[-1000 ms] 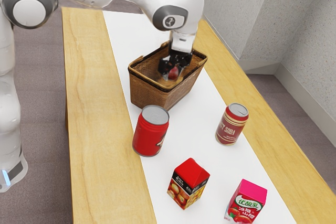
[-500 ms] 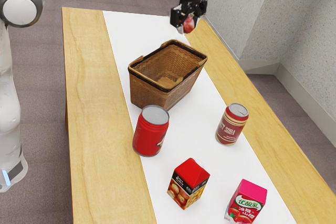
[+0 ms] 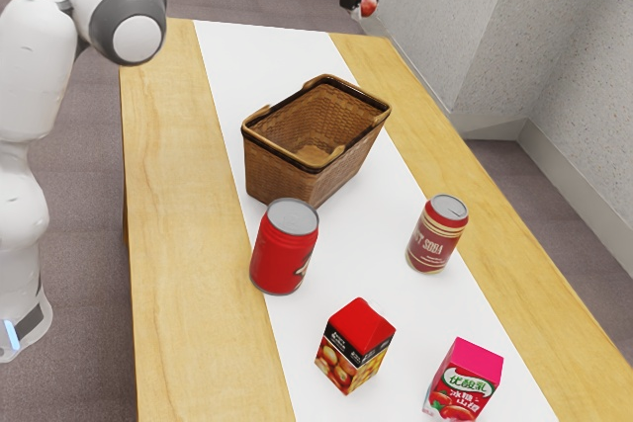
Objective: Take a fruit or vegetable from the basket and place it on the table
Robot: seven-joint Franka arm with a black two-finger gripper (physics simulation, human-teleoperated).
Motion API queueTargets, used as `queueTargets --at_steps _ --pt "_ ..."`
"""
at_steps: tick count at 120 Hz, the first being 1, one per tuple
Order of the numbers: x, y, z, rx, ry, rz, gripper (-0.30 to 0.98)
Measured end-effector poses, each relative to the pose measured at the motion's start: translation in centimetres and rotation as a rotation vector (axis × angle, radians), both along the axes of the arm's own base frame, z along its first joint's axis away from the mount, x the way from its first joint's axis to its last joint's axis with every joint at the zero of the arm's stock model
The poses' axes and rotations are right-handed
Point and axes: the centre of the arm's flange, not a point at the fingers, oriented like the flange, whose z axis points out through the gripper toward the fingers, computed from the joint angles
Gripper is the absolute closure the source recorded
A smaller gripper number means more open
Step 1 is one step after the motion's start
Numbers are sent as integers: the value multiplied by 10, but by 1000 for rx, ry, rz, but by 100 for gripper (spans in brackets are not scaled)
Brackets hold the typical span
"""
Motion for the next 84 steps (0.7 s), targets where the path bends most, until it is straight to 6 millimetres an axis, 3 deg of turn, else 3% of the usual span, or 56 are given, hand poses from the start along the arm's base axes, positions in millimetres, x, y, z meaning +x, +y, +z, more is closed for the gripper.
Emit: queueTargets --at_steps 9,38,42,61,84 --pt "-4 23 -8 3 8 36 32" --pt "-13 55 -15 9 9 89 32" --pt "-14 57 -16 9 8 90 32" --pt "-14 59 -18 4 10 86 10" --pt "-16 59 -18 0 15 79 3"
